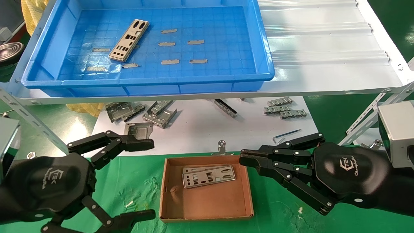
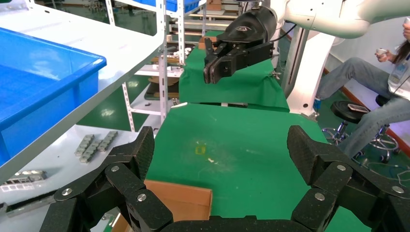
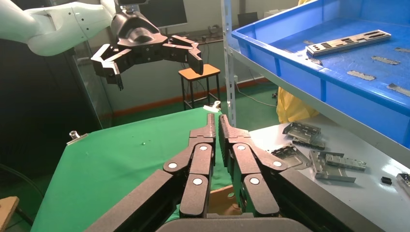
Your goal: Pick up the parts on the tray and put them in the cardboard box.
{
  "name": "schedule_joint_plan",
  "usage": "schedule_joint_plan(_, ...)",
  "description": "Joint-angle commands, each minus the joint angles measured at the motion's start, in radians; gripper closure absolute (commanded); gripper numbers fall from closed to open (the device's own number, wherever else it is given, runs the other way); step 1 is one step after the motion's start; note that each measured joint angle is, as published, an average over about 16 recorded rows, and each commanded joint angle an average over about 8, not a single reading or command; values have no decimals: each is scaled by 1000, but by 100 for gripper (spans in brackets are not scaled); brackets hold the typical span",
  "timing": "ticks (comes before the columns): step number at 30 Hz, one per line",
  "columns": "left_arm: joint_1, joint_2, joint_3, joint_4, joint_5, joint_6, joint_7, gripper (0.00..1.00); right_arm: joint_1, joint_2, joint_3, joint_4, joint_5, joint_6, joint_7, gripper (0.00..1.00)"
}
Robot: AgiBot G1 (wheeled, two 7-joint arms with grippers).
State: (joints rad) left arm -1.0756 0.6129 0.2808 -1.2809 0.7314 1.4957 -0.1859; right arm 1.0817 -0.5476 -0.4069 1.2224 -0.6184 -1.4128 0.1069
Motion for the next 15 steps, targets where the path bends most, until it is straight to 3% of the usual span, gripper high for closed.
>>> schedule_joint_plan(1, 0, 0, 0, 0, 0, 0, 0, 0, 0, 0, 0, 0, 0, 0, 0, 100)
schedule_joint_plan(15, 0, 0, 0, 0, 0, 0, 0, 0, 0, 0, 0, 0, 0, 0, 0, 100)
